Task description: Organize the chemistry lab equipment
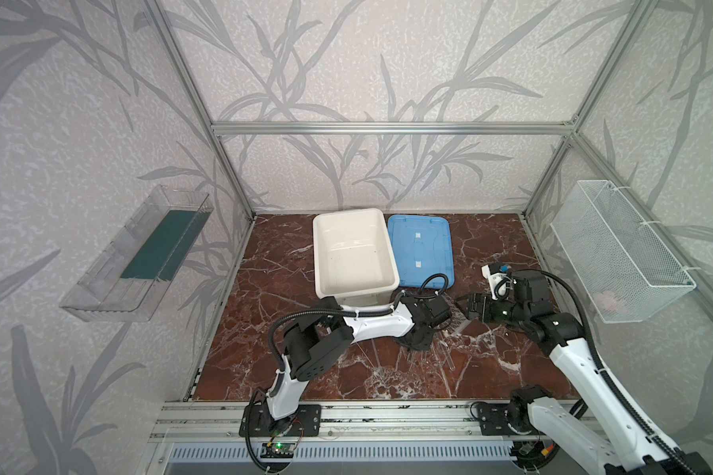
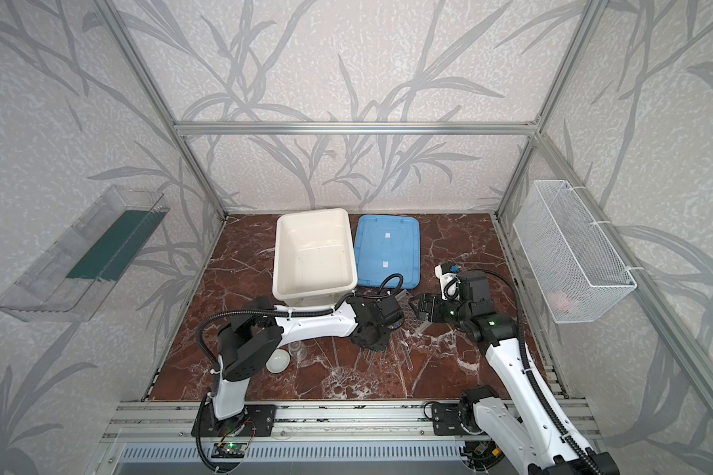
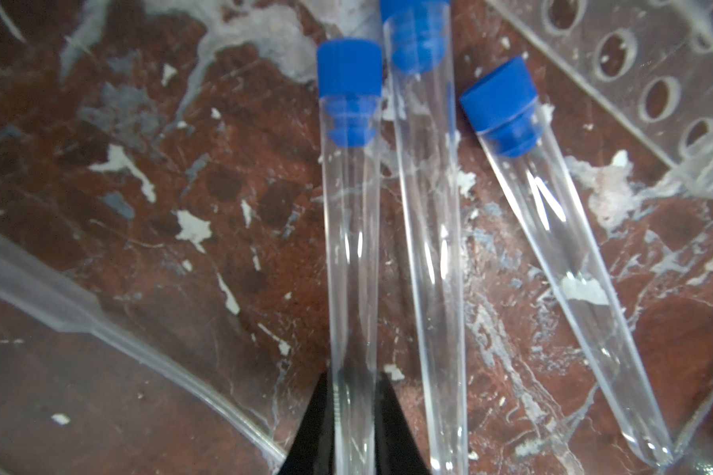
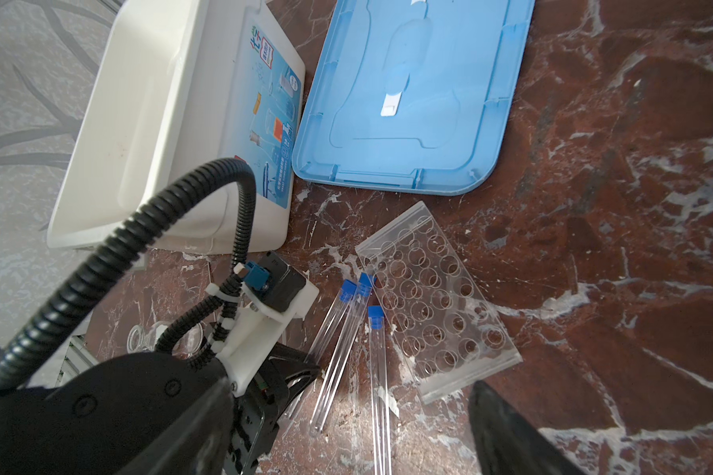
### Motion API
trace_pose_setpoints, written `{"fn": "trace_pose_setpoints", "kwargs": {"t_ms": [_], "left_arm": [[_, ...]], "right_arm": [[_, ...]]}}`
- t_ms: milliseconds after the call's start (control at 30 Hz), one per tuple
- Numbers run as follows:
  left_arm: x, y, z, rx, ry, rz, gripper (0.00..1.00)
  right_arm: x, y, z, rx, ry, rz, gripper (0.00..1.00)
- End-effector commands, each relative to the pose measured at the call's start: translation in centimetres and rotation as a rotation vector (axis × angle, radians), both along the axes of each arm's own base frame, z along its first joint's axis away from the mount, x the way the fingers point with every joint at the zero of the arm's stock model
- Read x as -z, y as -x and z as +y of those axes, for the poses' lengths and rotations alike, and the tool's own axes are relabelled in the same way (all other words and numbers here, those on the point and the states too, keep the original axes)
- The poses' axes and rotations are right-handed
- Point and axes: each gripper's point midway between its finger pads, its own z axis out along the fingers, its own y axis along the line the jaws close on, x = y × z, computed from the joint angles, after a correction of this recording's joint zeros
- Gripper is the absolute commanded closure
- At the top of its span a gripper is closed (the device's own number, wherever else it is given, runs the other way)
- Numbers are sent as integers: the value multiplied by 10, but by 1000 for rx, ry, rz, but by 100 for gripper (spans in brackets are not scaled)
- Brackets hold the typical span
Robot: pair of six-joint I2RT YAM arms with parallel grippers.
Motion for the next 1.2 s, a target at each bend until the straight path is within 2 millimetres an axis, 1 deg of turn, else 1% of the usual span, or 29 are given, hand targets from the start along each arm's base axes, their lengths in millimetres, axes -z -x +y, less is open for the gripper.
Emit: {"fn": "trace_pose_setpoints", "kwargs": {"t_ms": [0, 67, 133, 267, 333, 467, 533, 667, 733, 833, 900, 1000, 1133, 1167], "left_arm": [[-27, -19, 4, 5, 39, -121, 84], [-43, -25, -2, 15, 111, -173, 84], [-55, -29, -3, 21, 152, -216, 84], [-72, -34, -4, 53, 204, -284, 84], [-78, -33, -6, 77, 243, -316, 84], [-99, -29, -13, 144, 387, -411, 84], [-107, -29, -12, 152, 431, -449, 84], [-118, -25, -14, 179, 492, -488, 84], [-121, -23, -14, 194, 508, -502, 83], [-124, -21, -13, 200, 522, -519, 83], [-126, -19, -12, 202, 533, -523, 83], [-125, -17, -12, 204, 536, -515, 83], [-125, -15, -13, 199, 545, -510, 83], [-125, -15, -14, 200, 547, -509, 83]], "right_arm": [[-3, -1, 8, -16, -49, -4, 12], [-5, -1, 14, -34, -87, 2, 11], [-7, -2, 19, -51, -116, 10, 10], [-10, -3, 29, -84, -177, 28, 10], [-13, -4, 35, -99, -219, 39, 10], [-19, -6, 48, -137, -300, 58, 10], [-20, -9, 53, -146, -308, 58, 10], [-15, -18, 69, -170, -292, 74, 15], [-12, -21, 78, -191, -282, 88, 17], [-7, -29, 87, -199, -256, 101, 23], [-7, -33, 91, -204, -257, 95, 27], [-7, -38, 97, -212, -268, 87, 34], [-1, -38, 102, -215, -245, 97, 43], [2, -38, 103, -215, -243, 102, 46]]}}
